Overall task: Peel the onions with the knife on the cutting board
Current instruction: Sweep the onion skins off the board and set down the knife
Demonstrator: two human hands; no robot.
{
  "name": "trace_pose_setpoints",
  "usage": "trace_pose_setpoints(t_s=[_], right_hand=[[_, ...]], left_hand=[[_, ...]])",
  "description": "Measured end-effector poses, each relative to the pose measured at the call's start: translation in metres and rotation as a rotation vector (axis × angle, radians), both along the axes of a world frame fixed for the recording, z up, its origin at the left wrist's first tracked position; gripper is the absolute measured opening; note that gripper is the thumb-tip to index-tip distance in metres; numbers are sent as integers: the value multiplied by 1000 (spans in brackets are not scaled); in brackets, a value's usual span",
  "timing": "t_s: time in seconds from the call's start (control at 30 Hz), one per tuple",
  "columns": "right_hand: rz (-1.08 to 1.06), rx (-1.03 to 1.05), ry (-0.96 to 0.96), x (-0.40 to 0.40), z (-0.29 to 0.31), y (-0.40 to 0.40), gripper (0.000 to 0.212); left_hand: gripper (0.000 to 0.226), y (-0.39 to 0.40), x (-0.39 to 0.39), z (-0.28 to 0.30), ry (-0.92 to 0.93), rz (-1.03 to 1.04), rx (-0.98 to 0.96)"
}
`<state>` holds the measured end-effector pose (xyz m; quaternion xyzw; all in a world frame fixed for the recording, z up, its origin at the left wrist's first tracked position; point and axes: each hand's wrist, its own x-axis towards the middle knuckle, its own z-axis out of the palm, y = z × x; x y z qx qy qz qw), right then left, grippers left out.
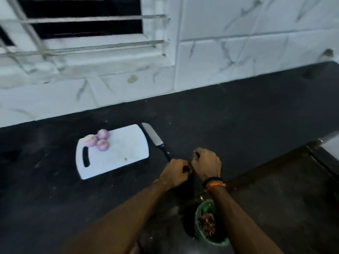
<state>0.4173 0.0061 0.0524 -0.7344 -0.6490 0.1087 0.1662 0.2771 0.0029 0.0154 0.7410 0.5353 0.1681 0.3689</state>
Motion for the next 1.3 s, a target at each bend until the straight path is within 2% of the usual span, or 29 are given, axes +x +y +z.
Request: trace_pose_setpoints(t_s=[0.33, 0.6, 0.77, 0.9, 1.17, 1.3], right_hand=[[304, -48, -38, -165, -8, 34, 16], [481, -106, -7, -223, -30, 56, 18], [543, -114, 45, -240, -39, 76, 34], [619, -183, 56, -254, -41, 102, 45], [813, -268, 66, -292, -39, 152, 66], [915, -355, 50, -305, -43, 161, 80]], left_hand=[[17, 10, -163, 17, -8, 302, 84], [12, -3, -240, 7, -27, 505, 31], [9, 3, -265, -3, -56, 662, 69], [27, 11, -282, -2, -77, 823, 162], [111, 51, -316, -7, 48, 857, -112], [113, 62, -329, -21, 214, 752, -144]])
